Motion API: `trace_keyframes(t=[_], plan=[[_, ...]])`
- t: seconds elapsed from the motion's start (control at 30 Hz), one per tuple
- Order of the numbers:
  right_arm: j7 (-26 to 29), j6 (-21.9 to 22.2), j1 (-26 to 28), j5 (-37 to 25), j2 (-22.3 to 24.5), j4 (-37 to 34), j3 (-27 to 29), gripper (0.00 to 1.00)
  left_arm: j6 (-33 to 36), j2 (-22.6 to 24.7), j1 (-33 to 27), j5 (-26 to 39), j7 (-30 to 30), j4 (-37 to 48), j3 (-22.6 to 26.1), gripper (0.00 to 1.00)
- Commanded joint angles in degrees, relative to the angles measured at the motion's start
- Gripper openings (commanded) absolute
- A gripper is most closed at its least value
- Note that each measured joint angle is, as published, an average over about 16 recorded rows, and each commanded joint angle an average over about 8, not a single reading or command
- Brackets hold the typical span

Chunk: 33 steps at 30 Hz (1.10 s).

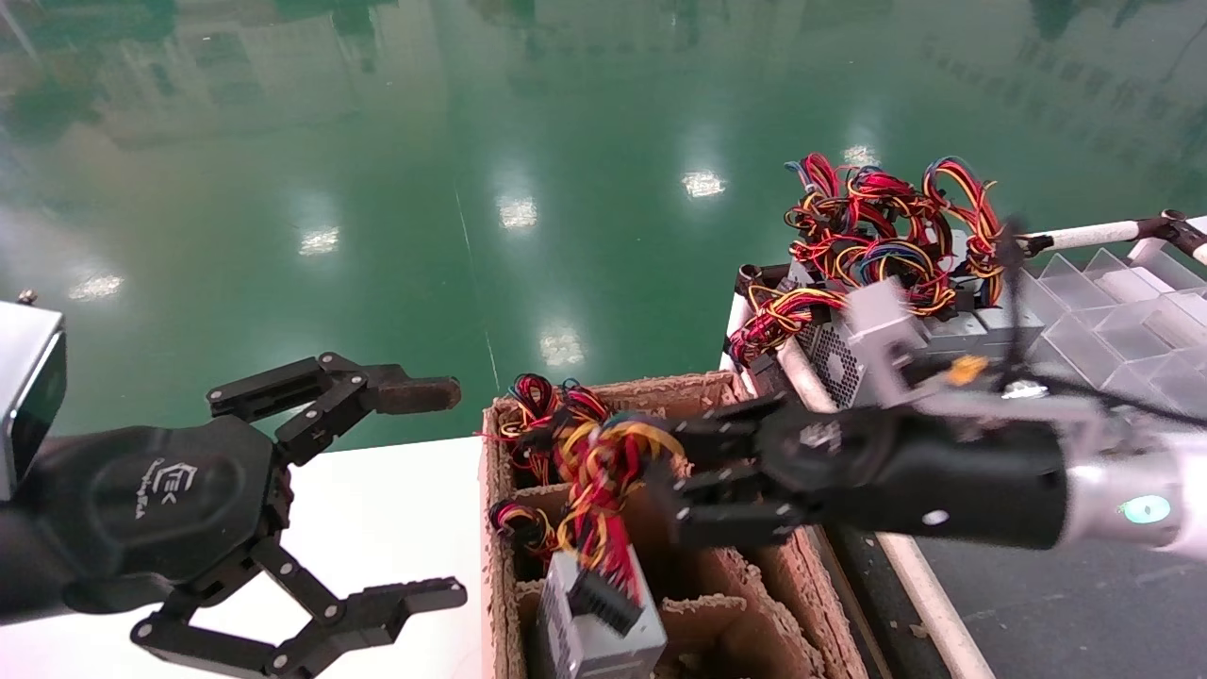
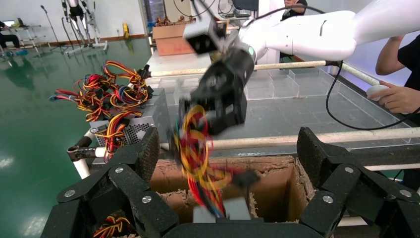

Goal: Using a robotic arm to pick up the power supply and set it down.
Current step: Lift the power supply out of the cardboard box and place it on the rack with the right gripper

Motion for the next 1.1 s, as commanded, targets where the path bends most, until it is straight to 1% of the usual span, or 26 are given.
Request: trace_keyframes(t=[0.03,0.3,0.57,0.8,1.1], plan=[[0.4,-0.3,0.1,1.9,1.2,0.6,0.3,0.0,0.0,0.0,0.0,0.0,0.0,0.0,0.0,1.0],[1.4,-0.4,1.2,9.2,6.9,1.8,0.7,0.0,0.0,0.0,0.0,0.0,0.0,0.0,0.0,1.0],[0.8,-0.3,3.8,13.7,12.2,-2.1,1.0,0.0,0.0,0.0,0.0,0.0,0.0,0.0,0.0,1.0],[-1.0,-0.3,6.6,14.6,15.8,-8.1,0.2,0.0,0.0,0.0,0.0,0.0,0.0,0.0,0.0,1.0],[-5.1,0.0,9.6,12.9,19.1,-17.8,-1.7,0.0,0.0,0.0,0.0,0.0,0.0,0.0,0.0,1.0]])
